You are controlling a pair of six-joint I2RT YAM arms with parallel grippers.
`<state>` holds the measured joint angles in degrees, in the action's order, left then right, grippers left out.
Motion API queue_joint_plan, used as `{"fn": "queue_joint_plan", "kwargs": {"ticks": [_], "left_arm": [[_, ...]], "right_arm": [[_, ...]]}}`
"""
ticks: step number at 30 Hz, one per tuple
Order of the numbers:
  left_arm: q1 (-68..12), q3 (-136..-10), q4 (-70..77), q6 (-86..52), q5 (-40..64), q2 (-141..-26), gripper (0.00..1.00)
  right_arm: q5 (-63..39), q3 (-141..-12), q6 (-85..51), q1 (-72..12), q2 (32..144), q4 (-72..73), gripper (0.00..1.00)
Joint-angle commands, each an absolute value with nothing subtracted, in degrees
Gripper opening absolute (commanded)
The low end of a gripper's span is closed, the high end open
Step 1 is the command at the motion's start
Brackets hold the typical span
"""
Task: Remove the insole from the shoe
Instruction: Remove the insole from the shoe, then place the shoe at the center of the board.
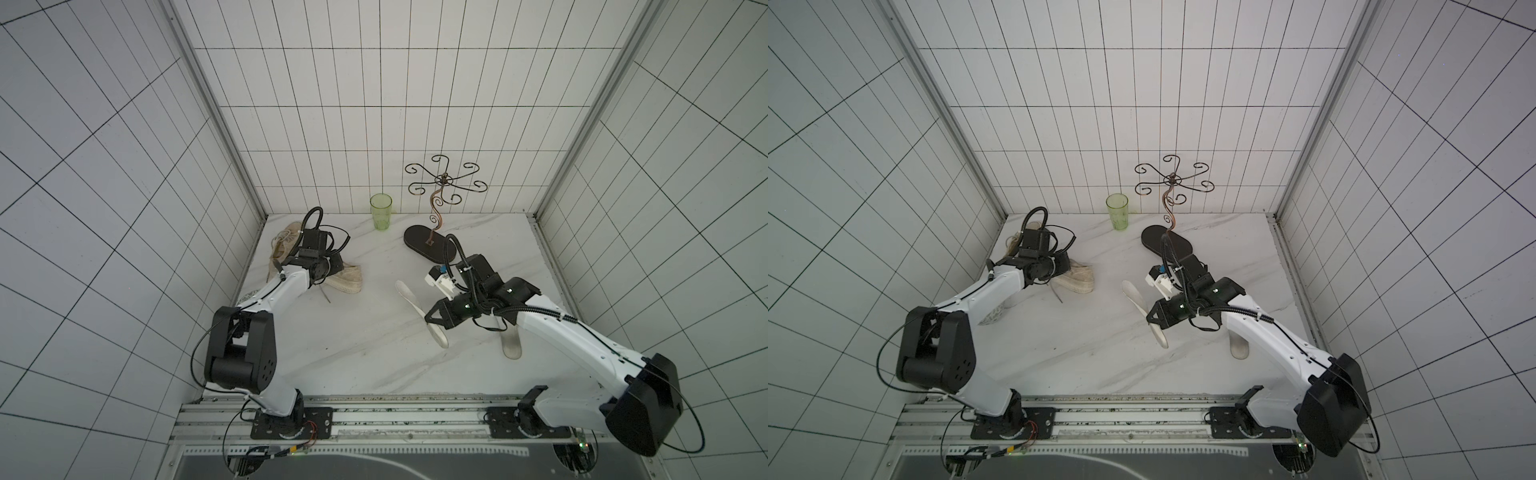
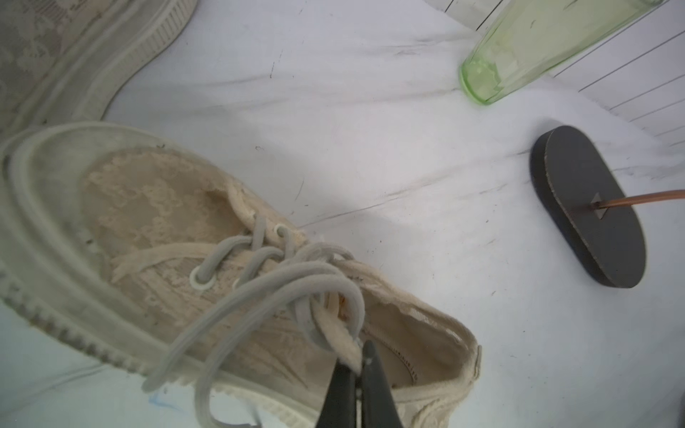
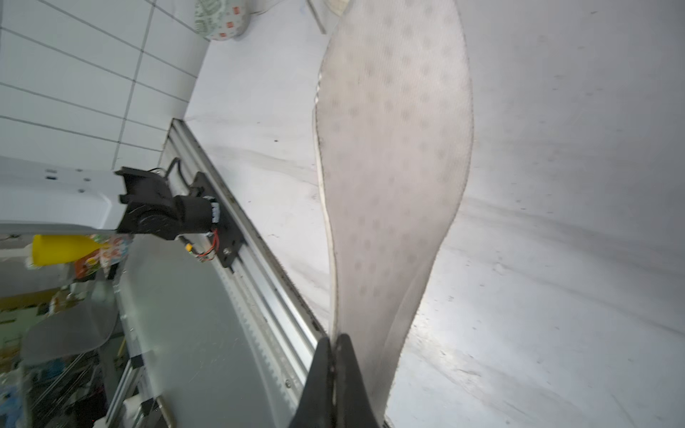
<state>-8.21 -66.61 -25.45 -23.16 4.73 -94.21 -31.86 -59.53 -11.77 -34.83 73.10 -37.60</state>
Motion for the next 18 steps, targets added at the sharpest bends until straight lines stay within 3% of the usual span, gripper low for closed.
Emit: {"fn": "queue_joint_plan", "kwargs": {"ticks": [1,11,18], "left_arm": [[-7.9,-74.4,-30.6,-11.7,8.3,-99.6,0.00],[-5.9,-89.5,-35.6,3.5,9.3,-107.8,0.00],[-1.0,-96.3,-39.5,6.2,8.2,-115.4,0.00]], "right_arm": [[-22.9,-60.9,-9.2,-32.4,72.9,-41.1,0.00],[-18.2,-61.3,-6.7,-22.2,71.7,-42.3,0.00],[-0.1,-61.5,-3.6,-15.3,73.4,-43.8,0.00]]}}
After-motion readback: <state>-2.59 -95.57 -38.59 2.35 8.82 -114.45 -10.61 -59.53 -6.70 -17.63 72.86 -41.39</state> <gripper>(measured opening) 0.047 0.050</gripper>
